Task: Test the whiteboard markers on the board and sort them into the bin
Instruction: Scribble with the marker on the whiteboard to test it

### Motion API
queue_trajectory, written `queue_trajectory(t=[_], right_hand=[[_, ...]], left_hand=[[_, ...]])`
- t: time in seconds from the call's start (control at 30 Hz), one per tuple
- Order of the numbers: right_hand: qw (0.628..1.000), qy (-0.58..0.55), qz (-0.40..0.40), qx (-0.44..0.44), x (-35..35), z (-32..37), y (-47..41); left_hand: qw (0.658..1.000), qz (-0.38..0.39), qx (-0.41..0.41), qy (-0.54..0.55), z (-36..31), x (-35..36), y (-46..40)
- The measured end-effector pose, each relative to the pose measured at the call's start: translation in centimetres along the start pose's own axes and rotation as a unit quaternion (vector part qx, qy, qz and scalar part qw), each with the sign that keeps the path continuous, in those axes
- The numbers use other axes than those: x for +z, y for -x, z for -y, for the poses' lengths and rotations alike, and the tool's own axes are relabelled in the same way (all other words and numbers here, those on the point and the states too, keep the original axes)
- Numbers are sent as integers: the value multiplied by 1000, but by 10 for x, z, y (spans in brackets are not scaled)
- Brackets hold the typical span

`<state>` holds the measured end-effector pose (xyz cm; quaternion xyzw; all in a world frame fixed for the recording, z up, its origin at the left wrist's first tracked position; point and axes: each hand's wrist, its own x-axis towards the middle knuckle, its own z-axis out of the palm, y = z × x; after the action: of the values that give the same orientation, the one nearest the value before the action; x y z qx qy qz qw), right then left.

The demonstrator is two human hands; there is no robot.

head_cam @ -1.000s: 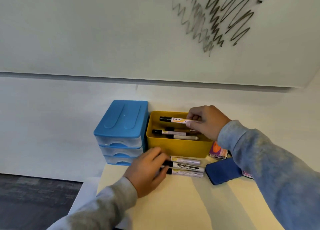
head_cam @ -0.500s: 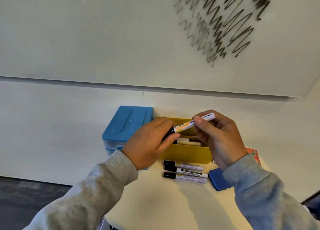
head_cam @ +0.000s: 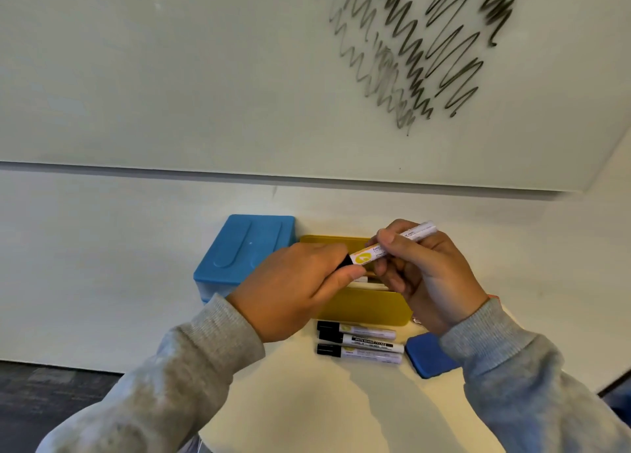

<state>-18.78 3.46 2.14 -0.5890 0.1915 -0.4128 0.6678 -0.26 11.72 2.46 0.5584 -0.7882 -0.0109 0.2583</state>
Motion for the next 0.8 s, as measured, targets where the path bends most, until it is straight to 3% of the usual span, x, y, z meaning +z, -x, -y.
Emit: queue_trajectory(t=[0.13, 0.23, 0.3, 0.37, 0.43, 0.47, 0.6, 0.7, 0.8], right_hand=[[991, 99, 92, -1, -19, 13, 4], [945, 290, 154, -16, -23, 28, 7], [858, 472, 194, -60, -23, 29, 5], [734, 632, 195, -158, -22, 24, 2], [632, 708, 181, -258, -21, 20, 0], [607, 717, 185, -288, -21, 21, -3], [556, 731, 164, -360, -54, 47, -26], [576, 758, 59, -301, -99, 74, -22], [600, 757, 22, -259, -107, 65, -15]], left_hand=[[996, 19, 56, -69, 2, -9, 3], [981, 10, 103, -162, 5, -8, 7], [973, 1, 122, -196, 7, -10, 7], [967, -1, 138, -216, 10, -20, 5], [955, 6, 172, -242, 8, -32, -1], [947, 7, 189, -260, 5, -38, -4], [938, -8, 164, -306, -1, -82, -8], [946, -42, 101, -306, 14, -118, -4], [959, -28, 53, -277, 21, -111, -7]])
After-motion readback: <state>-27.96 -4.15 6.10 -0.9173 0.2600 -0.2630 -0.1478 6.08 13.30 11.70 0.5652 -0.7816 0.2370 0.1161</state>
